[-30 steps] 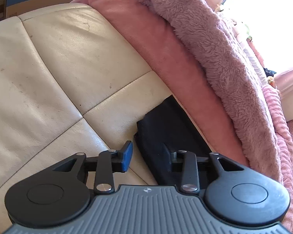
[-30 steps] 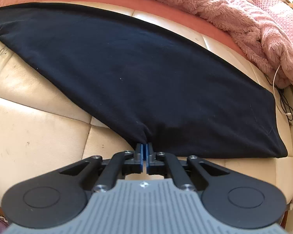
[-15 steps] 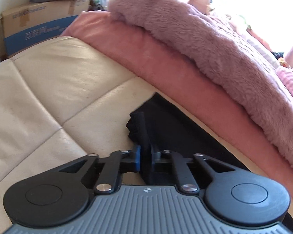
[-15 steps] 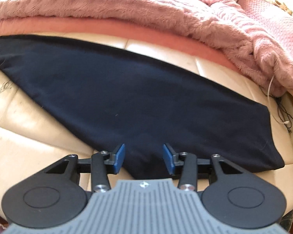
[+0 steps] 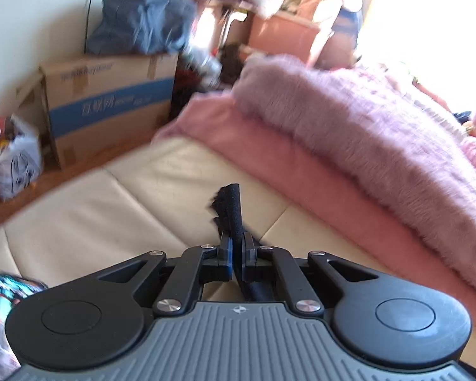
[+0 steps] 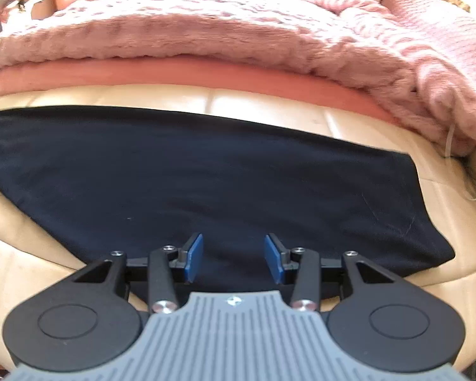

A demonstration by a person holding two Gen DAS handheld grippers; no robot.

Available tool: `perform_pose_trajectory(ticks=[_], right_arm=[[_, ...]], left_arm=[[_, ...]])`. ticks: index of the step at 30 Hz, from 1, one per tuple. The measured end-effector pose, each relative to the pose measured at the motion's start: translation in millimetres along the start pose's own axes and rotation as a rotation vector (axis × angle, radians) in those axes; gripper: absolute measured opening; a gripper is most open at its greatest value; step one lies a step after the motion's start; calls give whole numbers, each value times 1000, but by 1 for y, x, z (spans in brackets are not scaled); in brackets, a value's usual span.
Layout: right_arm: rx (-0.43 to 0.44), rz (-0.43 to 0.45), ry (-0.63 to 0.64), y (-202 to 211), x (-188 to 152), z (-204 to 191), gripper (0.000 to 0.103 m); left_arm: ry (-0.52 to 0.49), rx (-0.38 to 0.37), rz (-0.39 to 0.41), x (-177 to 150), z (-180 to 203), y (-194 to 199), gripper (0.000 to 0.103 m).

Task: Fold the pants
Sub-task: 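Fold the held end back over the pants and open the left gripper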

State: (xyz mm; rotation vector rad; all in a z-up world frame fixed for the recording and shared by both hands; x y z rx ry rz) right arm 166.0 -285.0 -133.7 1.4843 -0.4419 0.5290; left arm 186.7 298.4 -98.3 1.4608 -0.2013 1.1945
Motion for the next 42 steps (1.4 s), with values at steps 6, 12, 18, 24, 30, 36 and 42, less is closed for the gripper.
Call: perform_pose_trajectory(ticks=[6,12,18,24,30,36,42], right_arm=[[91,4,-17,-9,-1,-21,39],[147,30,-62,-3,-3,-24,39],[169,45,-126,5,-12,-7,39],[174,16,-174,4,-25,5,39],[199,2,-187,-2,-31,1,40],[246,11,-169,-12,-19,-15,40],[278,32,-130,-23,-3,-37,34]], left_arm=[[-200,-171,138,4,79,75,4],[-499,-345,227,-46,203,126,4],[-779,-451,79,-169,284,119,4],[-870,-500,-219,-261,271,95,7],[-629,-707,-473,-232,253,82,35],[-517,-619,-401,-192,256,64,51],[-728,-508,-390,-217,300,53,58]])
Point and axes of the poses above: each gripper's, at about its wrist camera, not at the fingertips, and y roughly against the way its jaws point, z to its right, x to its top, the point moved 2 cm from there along -y, roughly the way its jaws point, and after that the axes turned 3 degrees about -y, right-handed, at the moved point
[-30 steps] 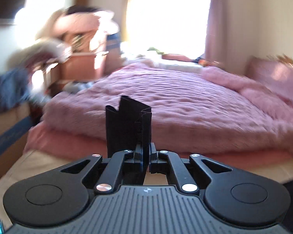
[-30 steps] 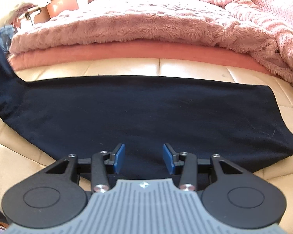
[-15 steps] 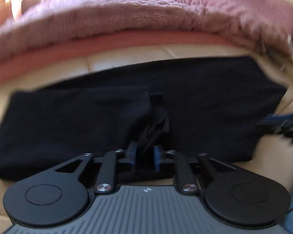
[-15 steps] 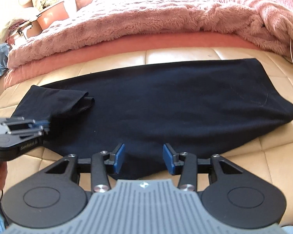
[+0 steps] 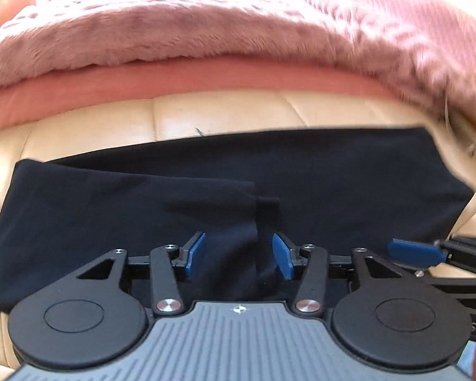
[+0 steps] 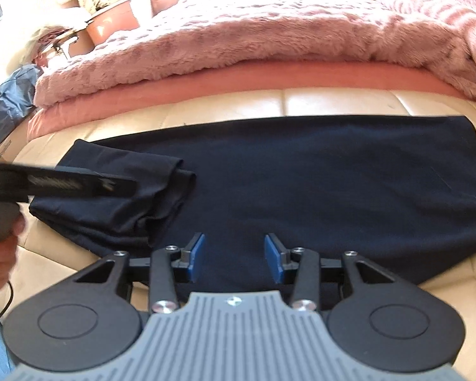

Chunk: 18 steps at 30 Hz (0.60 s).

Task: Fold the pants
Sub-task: 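Fold the held end back over the pants and open the left gripper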

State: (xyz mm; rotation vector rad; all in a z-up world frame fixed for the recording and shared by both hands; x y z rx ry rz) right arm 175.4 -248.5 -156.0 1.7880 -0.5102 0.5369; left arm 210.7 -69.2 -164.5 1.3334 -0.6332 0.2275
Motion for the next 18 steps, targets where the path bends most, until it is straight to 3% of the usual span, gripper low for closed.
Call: perform_pose_trajectory(ticks=[3,5,8,9,15,18], right_arm=[[30,-7,14,-7,1,-5,27],[35,-13,19,-11,0,-6,27],[51,-17,8,-14,-2,-4,28],[56,-17,7,-15,-3,-4,28],[142,4,16,-17,-2,-11,28],[185,16,53,-21,4,-22,26]], left_arm=[[-18,74,-51,-5,11,-11,57],[-14,90,-44,-9,11,-14,49],[28,52,-34,-9,1,-12,23],[52,27,-38,-8,-5,-11,8],[238,-152,-18,-3,-44,18,3],[262,-203,-3,3,-61,35,3]])
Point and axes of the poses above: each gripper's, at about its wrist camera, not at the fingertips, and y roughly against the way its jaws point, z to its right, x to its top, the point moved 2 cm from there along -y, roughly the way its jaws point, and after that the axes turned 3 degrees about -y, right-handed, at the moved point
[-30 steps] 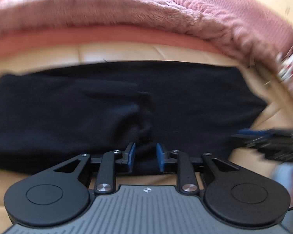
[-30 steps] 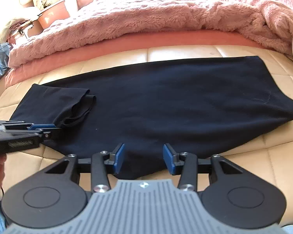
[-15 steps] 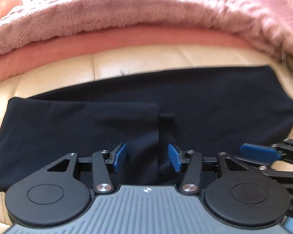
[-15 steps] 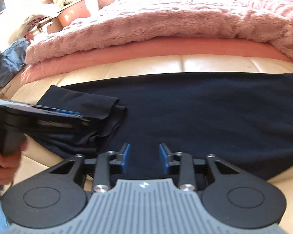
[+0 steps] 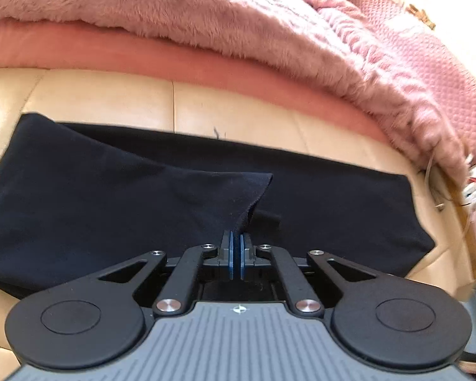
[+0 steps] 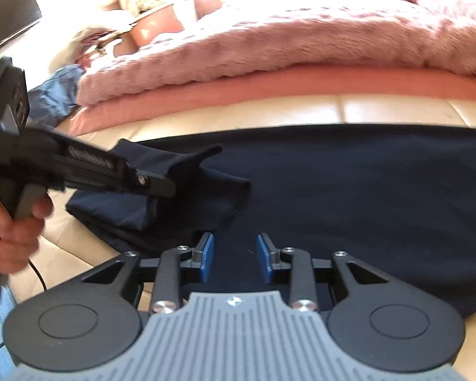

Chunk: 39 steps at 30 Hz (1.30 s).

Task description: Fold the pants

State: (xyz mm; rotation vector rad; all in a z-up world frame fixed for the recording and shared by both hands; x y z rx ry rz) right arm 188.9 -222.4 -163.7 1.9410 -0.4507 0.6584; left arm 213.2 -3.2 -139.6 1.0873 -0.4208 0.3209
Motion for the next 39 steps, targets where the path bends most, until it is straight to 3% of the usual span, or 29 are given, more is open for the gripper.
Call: perform_pose_trajectory(ticks=[4,8,9,12,15,17,18,19,24,26,27,28,32,33,35,39], right_arm=[[37,3,36,-15,15,-14,7],[84,-22,57,-32,31,-27,7],[97,-52,64,-37,31,-29,7],[120,-294,122,-58,15,-39,11],[131,-296,133,-45,7,-42,12],[135,-237,123,-36,11,-42,13],[133,-213,131,-34,15,-42,21],[123,-191,147,-35,20,-44,26],[129,-193,263,-57,27,-59,27],[98,-249,316,-70,20,-63,24],[92,-238,340,-69,18,-65,9],[88,-247,359,-66,18,-67,0],[176,-300,271,-51,19,-55,0],[165,-300,262,-48,19,-52,2],[111,-249,228,-40,21,-42,4],[108,-177,130,-38,26,-31,4]], left_arm=[[-58,-36,-16,14,-2,24,3],[-132,-68,-37,29,7,41,3],[-149,-65,-43,31,10,44,3],[-175,-69,-42,35,15,50,3],[-182,-74,-46,36,18,50,3],[-178,-73,-44,36,18,49,3],[-176,-74,-44,36,19,49,3],[-174,-74,-43,36,18,49,3],[-160,-77,-43,32,14,52,3],[-153,-81,-43,32,11,53,3],[-151,-85,-44,31,10,53,3],[-153,-89,-46,32,10,53,3],[-182,-101,-67,32,14,47,3],[-191,-103,-72,32,16,45,3],[-208,-110,-82,32,21,41,3],[-262,-112,-138,35,36,26,2]])
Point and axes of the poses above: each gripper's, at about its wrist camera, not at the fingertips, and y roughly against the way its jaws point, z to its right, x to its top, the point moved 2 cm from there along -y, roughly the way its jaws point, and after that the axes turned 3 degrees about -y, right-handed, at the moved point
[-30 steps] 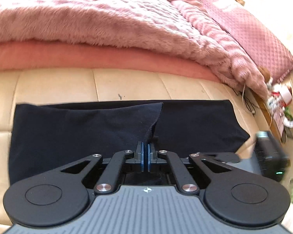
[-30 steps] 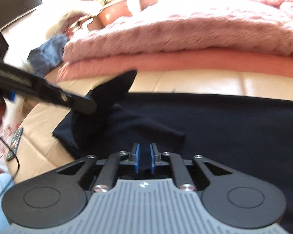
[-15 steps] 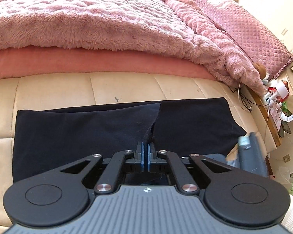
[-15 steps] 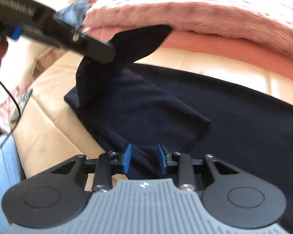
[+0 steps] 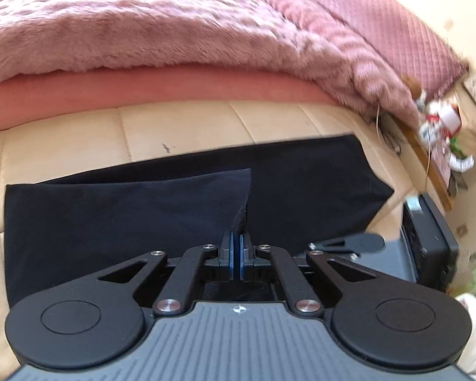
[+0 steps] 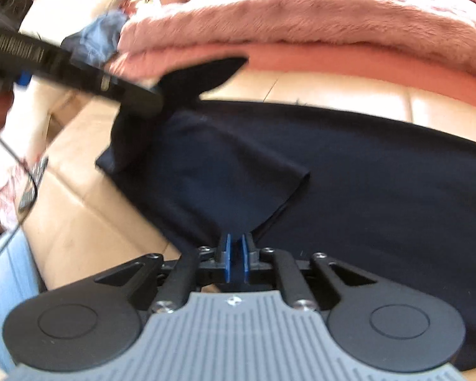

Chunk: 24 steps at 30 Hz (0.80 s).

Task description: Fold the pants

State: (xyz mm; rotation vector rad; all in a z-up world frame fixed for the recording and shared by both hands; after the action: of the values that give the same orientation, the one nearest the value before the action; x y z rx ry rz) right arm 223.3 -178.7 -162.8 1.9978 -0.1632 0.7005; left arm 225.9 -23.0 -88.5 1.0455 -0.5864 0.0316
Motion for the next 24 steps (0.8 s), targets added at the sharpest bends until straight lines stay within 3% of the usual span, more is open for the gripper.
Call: perform_pose_trajectory(ticks=[4,14,17,19,22,24], right_arm=[[-93,-71,-33,-18,-3,7,12],[-61,-40,-65,-21,-1,6,14],[-50,-38,-83,-15,-2,10,17],[-51,-36,-97,-8,-3,15,32],[-54,-22,-150,0,-2,22,37],[-11,-6,-233,3,-2,29,37]], left_arm=[[-35,22,-60,5,8,-28,2],[171,17,-133,-20,-19,-96,5],[261,-54,-107,-23,-27,-93,21],[311,-115,-94,-25,-31,-89,32],[344,-110,-47,-27,-39,-77,32],[327,-59,-23,-28,-43,-66,32]])
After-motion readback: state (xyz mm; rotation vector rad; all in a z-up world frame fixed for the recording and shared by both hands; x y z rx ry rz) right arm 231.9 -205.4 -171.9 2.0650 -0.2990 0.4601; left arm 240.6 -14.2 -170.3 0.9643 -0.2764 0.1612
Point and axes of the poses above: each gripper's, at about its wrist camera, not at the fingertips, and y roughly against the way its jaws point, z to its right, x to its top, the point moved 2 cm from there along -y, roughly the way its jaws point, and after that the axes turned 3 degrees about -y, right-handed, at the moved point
